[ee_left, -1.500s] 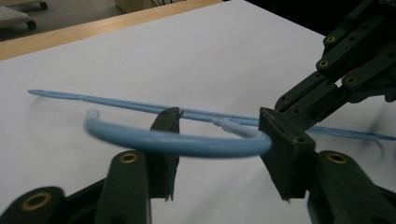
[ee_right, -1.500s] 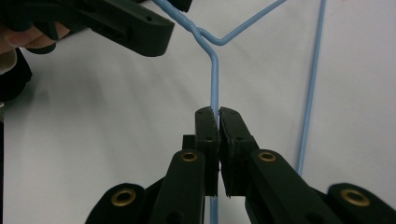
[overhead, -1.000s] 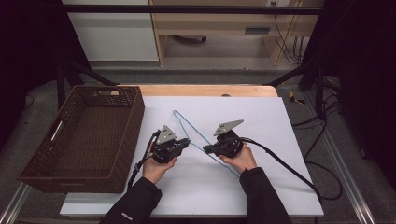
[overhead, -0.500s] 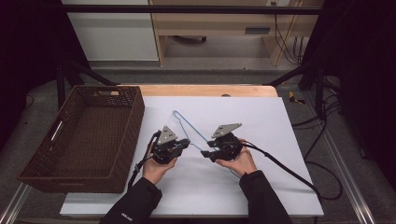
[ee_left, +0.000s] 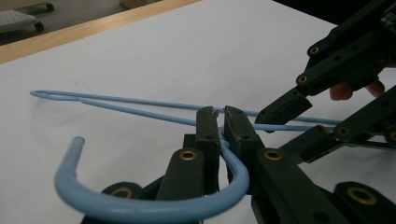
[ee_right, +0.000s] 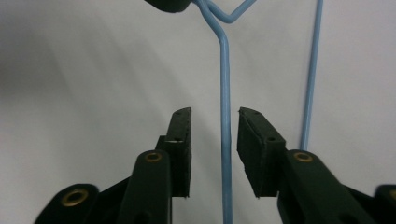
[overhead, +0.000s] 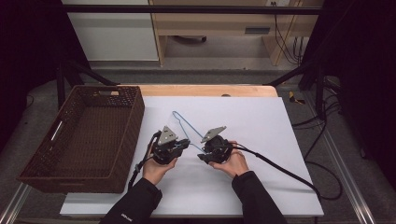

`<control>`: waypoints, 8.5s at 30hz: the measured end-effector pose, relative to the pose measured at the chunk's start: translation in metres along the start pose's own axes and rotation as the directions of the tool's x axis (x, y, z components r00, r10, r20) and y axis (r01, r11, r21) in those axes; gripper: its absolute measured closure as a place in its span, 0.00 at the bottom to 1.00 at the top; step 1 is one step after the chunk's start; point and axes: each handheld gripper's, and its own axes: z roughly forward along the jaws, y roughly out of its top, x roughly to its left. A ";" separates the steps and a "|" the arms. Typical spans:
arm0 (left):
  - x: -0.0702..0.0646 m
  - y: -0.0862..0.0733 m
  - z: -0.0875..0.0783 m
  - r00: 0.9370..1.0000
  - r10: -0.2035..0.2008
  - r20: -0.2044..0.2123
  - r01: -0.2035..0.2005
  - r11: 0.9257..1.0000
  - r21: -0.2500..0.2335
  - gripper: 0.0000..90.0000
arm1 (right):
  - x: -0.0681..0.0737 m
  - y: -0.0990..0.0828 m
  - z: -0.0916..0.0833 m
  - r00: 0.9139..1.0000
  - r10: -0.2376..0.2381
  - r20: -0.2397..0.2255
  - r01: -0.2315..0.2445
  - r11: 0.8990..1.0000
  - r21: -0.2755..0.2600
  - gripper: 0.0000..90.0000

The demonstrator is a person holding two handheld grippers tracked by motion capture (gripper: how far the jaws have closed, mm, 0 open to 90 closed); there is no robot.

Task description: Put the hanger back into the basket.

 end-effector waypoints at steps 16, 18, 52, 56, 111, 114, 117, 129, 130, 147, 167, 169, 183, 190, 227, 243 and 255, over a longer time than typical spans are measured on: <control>-0.003 0.000 -0.002 1.000 0.009 0.012 -0.009 1.000 -0.008 0.72 | 0.001 0.000 0.001 0.999 -0.016 0.028 0.016 1.000 -0.004 0.97; -0.004 0.000 -0.005 1.000 0.031 0.008 -0.031 1.000 0.001 0.57 | 0.000 0.000 0.000 0.999 -0.018 0.034 0.019 1.000 -0.009 0.97; -0.009 -0.012 -0.074 0.876 0.479 -0.060 -0.468 0.872 0.141 0.19 | 0.018 -0.003 -0.095 0.948 -0.113 -0.298 0.089 0.992 -0.091 0.97; -0.017 -0.014 -0.071 0.839 0.538 -0.082 -0.525 0.840 0.140 0.28 | 0.020 -0.005 -0.095 0.937 -0.119 -0.328 0.095 0.991 -0.089 0.97; -0.046 0.008 -0.064 0.817 0.562 -0.128 -0.504 0.805 0.313 0.97 | -0.023 -0.032 -0.148 0.998 0.065 0.013 -0.055 0.915 -0.399 0.31; -0.045 0.014 -0.062 0.836 0.529 -0.145 -0.464 0.823 0.329 0.97 | -0.026 -0.039 -0.155 0.993 0.107 0.042 -0.079 0.899 -0.432 0.24; -0.045 0.021 -0.060 0.853 0.496 -0.165 -0.422 0.839 0.343 0.97 | -0.029 -0.048 -0.157 0.986 0.154 0.067 -0.107 0.882 -0.460 0.16; -0.042 0.053 -0.055 0.881 0.419 -0.217 -0.324 0.871 0.369 0.97 | -0.031 -0.094 -0.153 0.957 0.264 0.123 -0.171 0.851 -0.497 0.09; -0.042 0.056 -0.056 0.882 0.413 -0.226 -0.316 0.875 0.367 0.97 | -0.031 -0.097 -0.152 0.953 0.275 0.124 -0.181 0.849 -0.496 0.09; -0.022 0.105 -0.101 0.877 0.368 -0.308 -0.268 0.908 0.322 0.97 | -0.033 -0.122 -0.130 0.936 0.327 0.131 -0.238 0.862 -0.448 0.08; 0.036 0.116 -0.153 0.885 0.287 -0.368 -0.171 0.933 0.317 0.97 | -0.035 -0.125 -0.130 0.935 0.332 0.127 -0.244 0.859 -0.451 0.08; 0.041 0.115 -0.157 0.879 0.278 -0.387 -0.157 0.936 0.316 0.97 | -0.035 -0.125 -0.130 0.935 0.332 0.128 -0.243 0.858 -0.452 0.08; 0.083 0.098 -0.192 0.840 0.203 -0.503 -0.045 0.950 0.309 0.97 | -0.035 -0.125 -0.130 0.933 0.331 0.141 -0.237 0.860 -0.451 0.06; 0.098 0.088 -0.208 0.824 0.178 -0.537 -0.009 0.953 0.302 0.97 | -0.035 -0.125 -0.129 0.929 0.337 0.152 -0.239 0.862 -0.447 0.04; 0.164 0.007 -0.241 0.740 0.183 -0.647 0.104 0.919 0.379 0.97 | -0.035 -0.125 -0.126 0.933 0.324 0.156 -0.232 0.874 -0.427 0.05; 0.173 -0.027 -0.211 0.754 0.197 -0.627 0.147 0.880 0.452 0.97 | -0.035 -0.125 -0.126 0.933 0.325 0.153 -0.235 0.874 -0.424 0.05; 0.176 -0.044 -0.197 0.810 0.127 -0.573 0.178 0.877 0.446 0.95 | -0.035 -0.125 -0.125 0.932 0.331 0.151 -0.241 0.872 -0.426 0.05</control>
